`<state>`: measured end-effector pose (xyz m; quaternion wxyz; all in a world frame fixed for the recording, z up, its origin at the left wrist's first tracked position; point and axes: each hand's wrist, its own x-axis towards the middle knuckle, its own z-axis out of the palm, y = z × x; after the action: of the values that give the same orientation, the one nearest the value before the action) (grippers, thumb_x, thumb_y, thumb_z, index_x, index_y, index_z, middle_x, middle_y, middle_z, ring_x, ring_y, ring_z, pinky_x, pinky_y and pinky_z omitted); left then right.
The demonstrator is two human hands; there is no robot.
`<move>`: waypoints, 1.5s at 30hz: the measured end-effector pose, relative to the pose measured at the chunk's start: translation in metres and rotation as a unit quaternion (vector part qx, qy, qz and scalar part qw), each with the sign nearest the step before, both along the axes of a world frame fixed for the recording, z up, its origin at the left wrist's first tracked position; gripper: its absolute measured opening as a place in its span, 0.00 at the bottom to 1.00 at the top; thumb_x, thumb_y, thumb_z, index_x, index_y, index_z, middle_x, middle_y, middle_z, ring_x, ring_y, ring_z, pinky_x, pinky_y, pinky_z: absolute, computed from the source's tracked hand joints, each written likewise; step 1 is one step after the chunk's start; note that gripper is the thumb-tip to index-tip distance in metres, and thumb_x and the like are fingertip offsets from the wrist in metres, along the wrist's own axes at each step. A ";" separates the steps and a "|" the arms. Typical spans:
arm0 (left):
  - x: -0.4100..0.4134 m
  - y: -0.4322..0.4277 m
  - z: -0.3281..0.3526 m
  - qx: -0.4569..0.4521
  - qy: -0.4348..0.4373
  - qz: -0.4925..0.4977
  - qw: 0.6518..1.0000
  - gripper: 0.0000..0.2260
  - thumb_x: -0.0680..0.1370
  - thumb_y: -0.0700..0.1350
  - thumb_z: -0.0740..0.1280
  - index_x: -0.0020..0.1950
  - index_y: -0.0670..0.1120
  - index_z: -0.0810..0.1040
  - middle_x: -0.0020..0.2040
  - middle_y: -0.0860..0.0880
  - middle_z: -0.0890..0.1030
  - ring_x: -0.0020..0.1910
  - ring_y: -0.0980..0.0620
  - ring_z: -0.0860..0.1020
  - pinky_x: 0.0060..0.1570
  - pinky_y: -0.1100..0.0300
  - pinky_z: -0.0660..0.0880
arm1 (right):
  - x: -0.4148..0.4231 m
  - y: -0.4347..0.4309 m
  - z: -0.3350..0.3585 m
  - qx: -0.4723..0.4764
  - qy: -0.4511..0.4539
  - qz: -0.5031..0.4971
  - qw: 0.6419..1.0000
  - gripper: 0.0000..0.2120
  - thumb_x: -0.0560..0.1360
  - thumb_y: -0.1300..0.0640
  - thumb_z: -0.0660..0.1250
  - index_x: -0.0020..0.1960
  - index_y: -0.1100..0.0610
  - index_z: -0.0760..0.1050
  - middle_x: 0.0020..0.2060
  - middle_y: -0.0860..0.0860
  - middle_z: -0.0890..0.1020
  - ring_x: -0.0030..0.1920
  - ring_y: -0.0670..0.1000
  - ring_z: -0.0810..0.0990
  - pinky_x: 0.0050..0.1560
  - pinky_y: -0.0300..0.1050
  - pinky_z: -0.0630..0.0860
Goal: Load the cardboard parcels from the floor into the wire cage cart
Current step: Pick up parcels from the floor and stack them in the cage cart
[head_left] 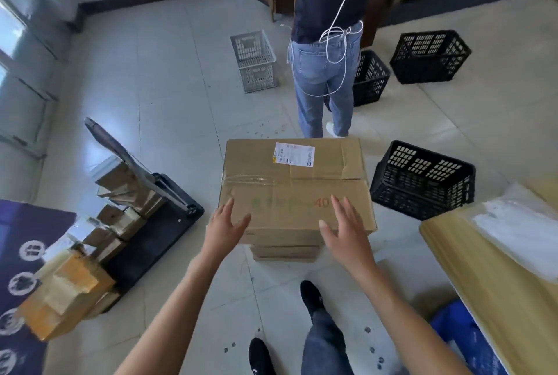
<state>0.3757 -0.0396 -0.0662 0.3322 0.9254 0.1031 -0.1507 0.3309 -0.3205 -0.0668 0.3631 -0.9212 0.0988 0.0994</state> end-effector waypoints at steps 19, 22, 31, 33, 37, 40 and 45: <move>0.046 0.028 -0.056 -0.149 0.037 0.330 0.932 0.32 0.62 0.70 0.72 0.61 0.56 0.75 0.53 0.59 0.80 0.53 0.54 0.80 0.53 0.54 0.74 | 0.142 -0.085 -0.042 0.057 0.141 -0.115 0.982 0.34 0.74 0.39 0.69 0.74 0.52 0.62 0.71 0.54 0.73 0.67 0.61 0.74 0.63 0.58 0.72; -0.020 0.051 -0.027 -0.169 0.004 0.387 0.906 0.34 0.62 0.71 0.72 0.64 0.58 0.74 0.57 0.58 0.79 0.55 0.56 0.79 0.53 0.54 0.75 | 0.135 -0.052 -0.010 0.043 0.128 -0.039 0.990 0.35 0.75 0.38 0.68 0.75 0.51 0.60 0.70 0.54 0.74 0.67 0.61 0.74 0.62 0.58 0.72; -0.312 0.077 0.047 -0.081 -0.058 0.666 0.739 0.44 0.61 0.73 0.70 0.71 0.50 0.71 0.63 0.48 0.79 0.59 0.45 0.78 0.63 0.41 0.74 | 0.061 0.122 0.051 0.077 0.132 0.284 0.947 0.41 0.75 0.36 0.67 0.79 0.49 0.53 0.77 0.51 0.66 0.73 0.58 0.68 0.67 0.57 0.66; -0.392 0.064 0.060 -0.074 -0.067 0.722 0.684 0.46 0.62 0.73 0.71 0.73 0.49 0.69 0.65 0.46 0.77 0.61 0.44 0.77 0.64 0.41 0.73 | 0.012 0.162 0.060 0.086 0.131 0.366 0.917 0.39 0.74 0.36 0.67 0.78 0.48 0.55 0.76 0.49 0.66 0.72 0.57 0.69 0.65 0.57 0.67; -0.540 0.025 0.075 -0.059 -0.098 0.800 0.589 0.46 0.60 0.73 0.72 0.70 0.49 0.72 0.63 0.47 0.79 0.58 0.46 0.78 0.61 0.45 0.74 | -0.098 0.220 0.075 0.066 0.124 0.492 0.859 0.36 0.75 0.36 0.66 0.77 0.48 0.57 0.75 0.50 0.68 0.70 0.57 0.71 0.58 0.52 0.68; -0.632 -0.011 0.082 -0.043 -0.108 0.844 0.524 0.39 0.59 0.74 0.69 0.63 0.52 0.76 0.57 0.50 0.81 0.54 0.48 0.79 0.54 0.48 0.75 | -0.181 0.247 0.079 0.060 0.132 0.554 0.820 0.32 0.74 0.37 0.67 0.73 0.47 0.63 0.69 0.50 0.75 0.66 0.57 0.75 0.62 0.57 0.73; -0.758 -0.060 0.078 -0.022 -0.112 0.902 0.417 0.34 0.61 0.74 0.70 0.60 0.58 0.76 0.53 0.58 0.82 0.53 0.52 0.80 0.54 0.47 0.76 | -0.307 0.287 0.081 0.056 0.150 0.635 0.756 0.27 0.73 0.36 0.67 0.68 0.43 0.64 0.59 0.46 0.78 0.55 0.51 0.79 0.58 0.59 0.77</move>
<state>-0.3822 -0.1000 0.0114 0.3060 0.3030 0.8369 0.3379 0.0243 -0.0339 0.0137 0.2476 -0.7237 -0.4613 0.4496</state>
